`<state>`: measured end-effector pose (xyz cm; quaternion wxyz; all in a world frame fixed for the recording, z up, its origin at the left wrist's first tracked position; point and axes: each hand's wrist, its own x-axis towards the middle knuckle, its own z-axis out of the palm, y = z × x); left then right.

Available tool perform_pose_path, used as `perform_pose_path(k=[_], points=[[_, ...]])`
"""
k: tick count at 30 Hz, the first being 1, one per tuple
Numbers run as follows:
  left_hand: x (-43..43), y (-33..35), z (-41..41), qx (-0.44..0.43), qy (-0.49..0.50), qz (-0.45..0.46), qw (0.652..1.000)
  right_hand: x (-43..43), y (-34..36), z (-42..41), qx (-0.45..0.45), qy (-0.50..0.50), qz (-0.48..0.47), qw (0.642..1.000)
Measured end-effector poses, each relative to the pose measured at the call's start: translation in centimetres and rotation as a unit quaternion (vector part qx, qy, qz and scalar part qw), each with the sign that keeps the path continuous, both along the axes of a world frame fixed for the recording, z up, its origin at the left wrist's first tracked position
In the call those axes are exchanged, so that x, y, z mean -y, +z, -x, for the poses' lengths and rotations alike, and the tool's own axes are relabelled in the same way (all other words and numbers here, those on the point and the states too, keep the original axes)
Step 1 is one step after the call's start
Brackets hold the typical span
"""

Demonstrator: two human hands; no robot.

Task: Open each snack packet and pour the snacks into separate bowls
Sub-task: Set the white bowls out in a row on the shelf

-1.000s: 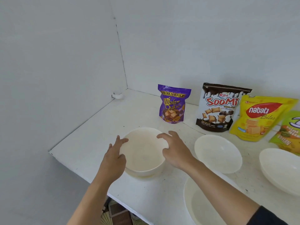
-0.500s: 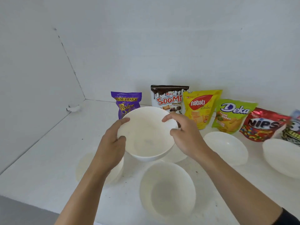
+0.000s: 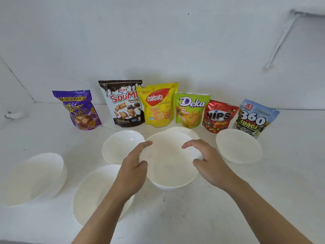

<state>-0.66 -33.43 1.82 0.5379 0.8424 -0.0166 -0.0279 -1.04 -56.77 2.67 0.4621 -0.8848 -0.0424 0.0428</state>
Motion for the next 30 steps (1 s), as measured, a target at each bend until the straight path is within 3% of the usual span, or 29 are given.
perform_pose_path(k=[17, 24, 30], points=[[4.5, -6.2, 4.5, -0.091, -0.02, -0.075, 0.993, 4.8, -7.2, 3.9, -0.094, 0.034, 0.048, 0.994], [3.5, -3.1, 4.0, -0.02, -0.017, 0.025, 0.999, 3.1, -4.8, 1.7, 0.052, 0.03, 0.076, 0.995], [-0.8, 1.7, 3.2, 0.068, 0.013, -0.026, 0.997, -2.7, -1.0, -1.6, 0.136, 0.062, 0.066, 0.987]])
